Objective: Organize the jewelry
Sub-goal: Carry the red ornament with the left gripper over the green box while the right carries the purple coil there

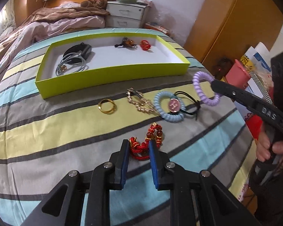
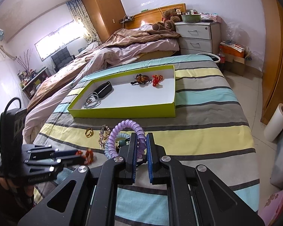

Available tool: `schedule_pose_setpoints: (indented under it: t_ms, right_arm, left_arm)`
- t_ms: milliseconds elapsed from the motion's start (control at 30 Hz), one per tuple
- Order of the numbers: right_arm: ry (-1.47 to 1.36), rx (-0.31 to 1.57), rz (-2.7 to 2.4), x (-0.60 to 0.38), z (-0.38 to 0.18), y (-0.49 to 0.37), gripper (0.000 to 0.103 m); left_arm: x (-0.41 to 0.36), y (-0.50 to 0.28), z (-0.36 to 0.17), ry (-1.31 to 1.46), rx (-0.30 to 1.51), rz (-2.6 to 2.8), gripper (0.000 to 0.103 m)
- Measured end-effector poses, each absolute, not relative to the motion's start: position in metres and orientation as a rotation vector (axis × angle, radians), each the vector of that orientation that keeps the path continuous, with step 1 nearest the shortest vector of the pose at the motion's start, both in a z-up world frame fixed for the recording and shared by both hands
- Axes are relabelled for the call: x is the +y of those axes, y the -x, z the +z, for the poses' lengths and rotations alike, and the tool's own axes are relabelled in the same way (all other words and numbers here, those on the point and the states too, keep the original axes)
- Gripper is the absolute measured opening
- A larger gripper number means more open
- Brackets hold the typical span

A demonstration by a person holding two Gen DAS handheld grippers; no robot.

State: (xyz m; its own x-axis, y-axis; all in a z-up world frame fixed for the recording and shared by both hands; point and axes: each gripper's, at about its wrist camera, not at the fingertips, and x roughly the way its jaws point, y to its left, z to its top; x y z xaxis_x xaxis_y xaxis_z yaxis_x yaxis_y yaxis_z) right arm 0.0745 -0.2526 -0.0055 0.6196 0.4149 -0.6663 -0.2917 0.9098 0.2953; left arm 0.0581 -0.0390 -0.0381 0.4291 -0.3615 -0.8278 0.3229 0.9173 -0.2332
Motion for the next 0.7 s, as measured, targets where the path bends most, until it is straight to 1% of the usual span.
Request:
schedule_pose_setpoints:
  t_ms: [33, 67, 100, 167, 233, 267, 300, 333, 533, 667, 700]
  right_arm:
    - [-0.167, 0.805, 0.407, -0.254, -0.005, -0.074, 0.009]
    - [-0.171, 0.804, 0.407, -0.254, -0.004, -0.073, 0.009]
    - [-0.174, 0.804, 0.408, -0.255, -0.004, -0.073, 0.009]
    - [-0.175, 0.8, 0.41, -0.256, -0.003, -0.071, 0.009]
    - [-0.176, 0.799, 0.414, -0.256, -0.002, -0.07, 0.009]
    - [-0.175, 0.798, 0.415, -0.256, -0.002, -0.069, 0.009]
    - [-0.176, 0.8, 0.416, -0.256, -0.003, -0.069, 0.009]
    - [-0.178, 0.802, 0.417, -0.256, -0.004, -0.069, 0.009]
    - [-0.181, 0.806, 0.422, -0.255, -0.006, -0.069, 0.009]
    - [-0.182, 0.805, 0.423, -0.254, -0.005, -0.069, 0.009]
    - [-0.181, 0.806, 0.424, -0.254, -0.005, -0.069, 0.009]
  left_arm:
    - [-0.04, -0.058, -0.038, 0.032, 1.048, -0.432, 0.022]
    - [-0.042, -0.057, -0.038, 0.019, 1.045, -0.43, 0.025]
    - [-0.042, -0.057, -0.037, 0.012, 1.038, -0.425, 0.032]
    - [-0.043, -0.054, -0.035, -0.013, 1.025, -0.435, 0.041]
    - [-0.047, -0.052, -0.031, -0.029, 1.006, -0.465, 0.042]
    - [-0.048, -0.051, -0.029, -0.031, 0.994, -0.478, 0.047]
    - [-0.051, -0.052, -0.028, -0.034, 0.989, -0.488, 0.057]
    - [-0.053, -0.053, -0.028, -0.042, 0.986, -0.486, 0.059]
    - [-0.071, -0.059, -0.042, -0.197, 1.007, -0.447, 0.059]
    - [-0.072, -0.061, -0.043, -0.194, 0.999, -0.434, 0.059]
    - [-0.073, -0.061, -0.043, -0.199, 0.994, -0.436, 0.056]
